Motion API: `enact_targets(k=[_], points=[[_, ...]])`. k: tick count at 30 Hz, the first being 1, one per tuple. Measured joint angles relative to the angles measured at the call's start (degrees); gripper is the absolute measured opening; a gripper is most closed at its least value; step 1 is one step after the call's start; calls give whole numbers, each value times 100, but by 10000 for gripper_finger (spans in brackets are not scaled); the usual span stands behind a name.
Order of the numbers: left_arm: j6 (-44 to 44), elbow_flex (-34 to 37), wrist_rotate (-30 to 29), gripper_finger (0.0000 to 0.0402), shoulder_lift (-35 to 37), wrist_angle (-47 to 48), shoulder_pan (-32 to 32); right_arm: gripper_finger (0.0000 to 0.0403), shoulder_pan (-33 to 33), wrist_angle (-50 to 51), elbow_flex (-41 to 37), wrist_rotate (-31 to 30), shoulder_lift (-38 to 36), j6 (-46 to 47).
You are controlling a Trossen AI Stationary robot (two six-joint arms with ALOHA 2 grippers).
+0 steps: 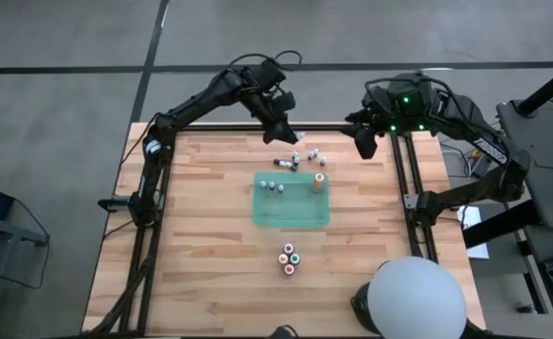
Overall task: Pick & Place food coloring
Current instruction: Put the black small food coloring bottle into the green container
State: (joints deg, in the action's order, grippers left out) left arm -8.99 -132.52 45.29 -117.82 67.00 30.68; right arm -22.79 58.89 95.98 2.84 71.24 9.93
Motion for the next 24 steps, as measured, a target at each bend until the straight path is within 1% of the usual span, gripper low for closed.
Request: enact_targets(k=[2,5,7,9,12,16,22,24], points=[[45,-22,619,53,0,1,-13,189,0,-58,-2,137,40,-10],[38,-25,1516,53,0,-95,-67,189,2,-160,-2,525,115,-39],[8,-25,2007,53,0,-213,-127,189,5,-230,-2,780,179,-142],[17,-25,2367,53,0,-334,-181,189,20,-302,-2,938,246,-217],[30,-25,2592,53,2,-413,-252,190,24,-346,5,968,353,-270],[78,-25,2597,53,2,-431,-318,199,26,-386,77,1091,491,-403],[121,-7,2596,53,2,-448,-353,220,96,-468,419,2089,763,-590],[125,32,2604,53,2,-448,-353,222,159,-462,516,2223,852,-662]])
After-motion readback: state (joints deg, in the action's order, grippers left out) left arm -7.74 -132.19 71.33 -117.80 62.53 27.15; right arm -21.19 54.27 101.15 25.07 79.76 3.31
